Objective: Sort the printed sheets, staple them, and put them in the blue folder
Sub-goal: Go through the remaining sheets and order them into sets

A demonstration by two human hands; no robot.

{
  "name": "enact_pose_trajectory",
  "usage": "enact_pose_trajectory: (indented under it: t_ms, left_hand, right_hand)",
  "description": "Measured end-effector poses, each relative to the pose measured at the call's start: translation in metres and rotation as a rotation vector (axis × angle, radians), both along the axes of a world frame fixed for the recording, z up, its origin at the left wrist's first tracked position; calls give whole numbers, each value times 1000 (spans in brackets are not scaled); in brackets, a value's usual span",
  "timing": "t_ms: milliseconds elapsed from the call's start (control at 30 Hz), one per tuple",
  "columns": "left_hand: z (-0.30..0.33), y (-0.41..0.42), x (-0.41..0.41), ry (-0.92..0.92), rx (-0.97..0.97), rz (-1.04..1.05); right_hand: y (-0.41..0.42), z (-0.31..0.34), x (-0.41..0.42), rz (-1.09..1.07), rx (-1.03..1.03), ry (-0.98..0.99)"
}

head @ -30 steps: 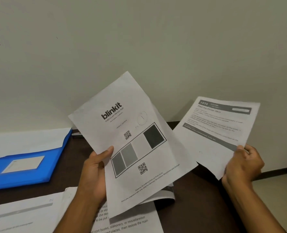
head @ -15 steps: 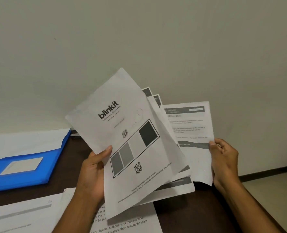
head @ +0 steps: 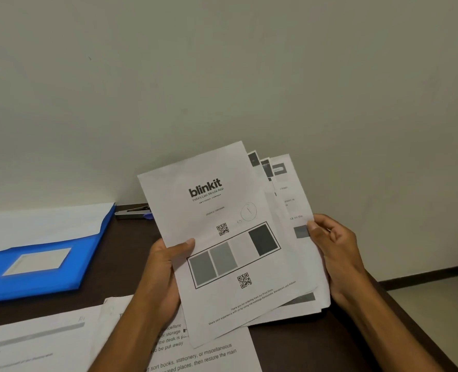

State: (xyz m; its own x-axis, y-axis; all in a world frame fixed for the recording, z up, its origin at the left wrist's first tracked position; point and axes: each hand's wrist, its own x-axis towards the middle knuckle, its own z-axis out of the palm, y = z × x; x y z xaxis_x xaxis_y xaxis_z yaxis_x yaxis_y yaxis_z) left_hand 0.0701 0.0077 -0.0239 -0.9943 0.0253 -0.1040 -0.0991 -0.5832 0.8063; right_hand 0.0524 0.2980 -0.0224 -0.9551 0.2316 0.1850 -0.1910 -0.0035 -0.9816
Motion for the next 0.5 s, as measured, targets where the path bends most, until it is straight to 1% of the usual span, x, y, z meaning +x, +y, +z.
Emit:
enact_pose_trajectory:
  t_ms: [100, 267, 367, 500]
  left_hand:
    - [2, 1, 2, -19, 17, 11]
    - [3, 0, 4, -82, 113, 22]
    - [4, -1, 5, -91, 121, 12]
    - [7, -2, 5, -110, 115, 23]
  right_hand:
    - [-3, 0, 1, 35, -6, 8]
    - [-7, 1, 4, 85, -22, 26]
    - [-10, 2, 5, 122, -23, 37]
    - [-13, 3, 6, 136, 59, 32]
